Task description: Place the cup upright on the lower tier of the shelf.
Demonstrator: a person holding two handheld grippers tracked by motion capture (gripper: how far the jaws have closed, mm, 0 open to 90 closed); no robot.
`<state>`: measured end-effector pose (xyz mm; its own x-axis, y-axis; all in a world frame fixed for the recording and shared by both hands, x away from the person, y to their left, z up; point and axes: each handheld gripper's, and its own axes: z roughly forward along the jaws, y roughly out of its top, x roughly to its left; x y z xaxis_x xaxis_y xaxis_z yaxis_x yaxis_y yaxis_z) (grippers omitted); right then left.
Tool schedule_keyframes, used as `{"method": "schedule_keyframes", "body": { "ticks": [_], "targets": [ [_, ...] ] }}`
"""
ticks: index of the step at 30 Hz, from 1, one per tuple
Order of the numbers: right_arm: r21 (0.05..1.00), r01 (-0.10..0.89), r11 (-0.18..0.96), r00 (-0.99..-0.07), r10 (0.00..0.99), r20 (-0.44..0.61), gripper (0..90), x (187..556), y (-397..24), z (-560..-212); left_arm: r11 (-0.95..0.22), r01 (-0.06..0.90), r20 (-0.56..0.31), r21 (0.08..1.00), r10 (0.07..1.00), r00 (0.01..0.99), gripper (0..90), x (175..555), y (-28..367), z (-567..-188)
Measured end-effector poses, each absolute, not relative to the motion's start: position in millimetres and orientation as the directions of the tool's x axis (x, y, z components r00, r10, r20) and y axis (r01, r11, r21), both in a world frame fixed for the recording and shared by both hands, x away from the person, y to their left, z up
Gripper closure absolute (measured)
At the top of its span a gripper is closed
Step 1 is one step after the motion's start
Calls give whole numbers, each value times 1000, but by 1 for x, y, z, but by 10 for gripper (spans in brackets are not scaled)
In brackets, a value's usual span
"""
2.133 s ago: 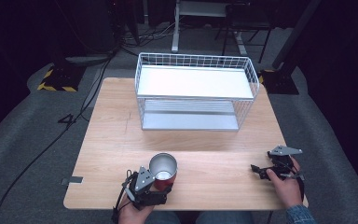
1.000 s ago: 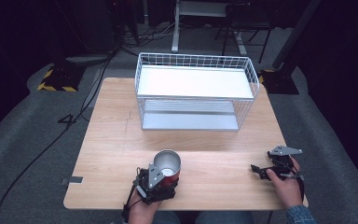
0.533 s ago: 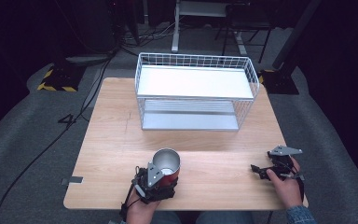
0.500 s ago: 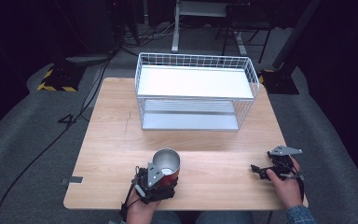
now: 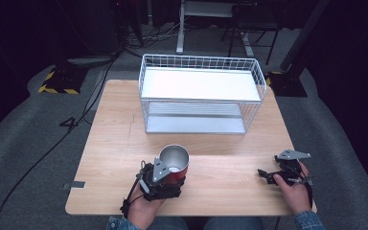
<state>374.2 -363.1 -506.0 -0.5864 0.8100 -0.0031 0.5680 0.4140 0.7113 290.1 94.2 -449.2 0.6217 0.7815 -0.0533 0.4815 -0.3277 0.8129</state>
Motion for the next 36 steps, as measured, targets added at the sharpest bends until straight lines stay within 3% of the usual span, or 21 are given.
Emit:
{"method": "schedule_keyframes", "body": {
  "ticks": [3, 15, 23, 36],
  "targets": [
    [711, 568, 414, -586, 810, -3, 0, 374, -363, -506, -343, 481, -25, 807, 794, 607, 174, 298, 94, -445],
    [711, 568, 414, -586, 810, -3, 0, 374, -363, -506, -313, 472, -57, 824, 784, 618, 174, 329, 91, -430],
    [711, 568, 414, -586, 810, -3, 0, 374, -363, -506, -241, 510, -142, 826, 787, 601, 174, 354, 89, -429],
    [712, 565, 417, -592, 806, -2, 0, 375, -363, -506, -255, 497, -101, 829, 807, 582, 174, 389, 81, -434]
  ]
}}
